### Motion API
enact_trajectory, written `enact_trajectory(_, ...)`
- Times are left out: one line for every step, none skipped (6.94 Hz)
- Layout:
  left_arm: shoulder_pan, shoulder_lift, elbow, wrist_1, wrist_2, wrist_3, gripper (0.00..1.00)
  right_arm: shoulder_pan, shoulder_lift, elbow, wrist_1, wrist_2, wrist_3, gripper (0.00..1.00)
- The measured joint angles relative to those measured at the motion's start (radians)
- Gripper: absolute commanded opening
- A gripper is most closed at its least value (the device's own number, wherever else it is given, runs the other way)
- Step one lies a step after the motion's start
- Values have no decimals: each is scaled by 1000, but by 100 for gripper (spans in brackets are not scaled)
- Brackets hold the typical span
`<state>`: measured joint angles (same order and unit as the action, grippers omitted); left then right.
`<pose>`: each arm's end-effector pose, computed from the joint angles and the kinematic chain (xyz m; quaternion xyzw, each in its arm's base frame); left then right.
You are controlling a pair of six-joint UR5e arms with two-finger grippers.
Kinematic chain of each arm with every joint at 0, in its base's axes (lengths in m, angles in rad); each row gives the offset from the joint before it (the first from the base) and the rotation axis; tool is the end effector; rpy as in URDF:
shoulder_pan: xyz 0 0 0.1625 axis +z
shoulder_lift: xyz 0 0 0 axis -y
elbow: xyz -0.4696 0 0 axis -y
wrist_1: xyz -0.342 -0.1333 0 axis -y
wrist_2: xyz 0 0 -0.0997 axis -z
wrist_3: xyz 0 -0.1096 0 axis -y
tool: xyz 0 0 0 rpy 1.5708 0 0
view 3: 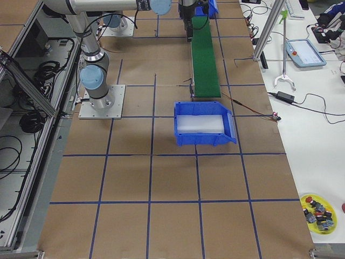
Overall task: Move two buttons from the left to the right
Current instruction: 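Move the left gripper over the blue bin near the left arm, then lower the left gripper and grasp the yellow-capped push button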
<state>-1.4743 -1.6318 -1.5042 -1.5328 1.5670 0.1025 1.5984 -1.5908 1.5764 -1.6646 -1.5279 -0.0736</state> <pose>-0.0873 -0.4857 0.5280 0.0030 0.9998 -0.0219 0.0003 0.1502 -0.4395 0.5388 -0.0517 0.9970 -0.0545 0.0202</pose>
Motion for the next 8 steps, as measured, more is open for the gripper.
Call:
enact_trajectory(48,6,-4,-2,1,56,100,0,0,0,-1,0,0,100)
enact_trajectory(119,9,-6,-6,0,109,100,0,0,-1,-1,0,0,100)
enact_trajectory(192,8,-7,-12,0,166,100,0,0,-1,-1,0,0,100)
enact_trajectory(266,0,-9,-17,0,239,100,0,1,0,-1,0,1,100)
enact_trajectory(339,-14,-13,-15,0,313,100,0,1,0,-1,0,1,100)
enact_trajectory(412,-34,-24,2,-1,379,100,0,1,0,-1,0,2,100)
enact_trajectory(461,-66,-34,40,-3,413,100,0,2,1,-1,0,3,100)
enact_trajectory(482,-111,-41,98,-5,425,100,0,2,1,-1,0,3,100)
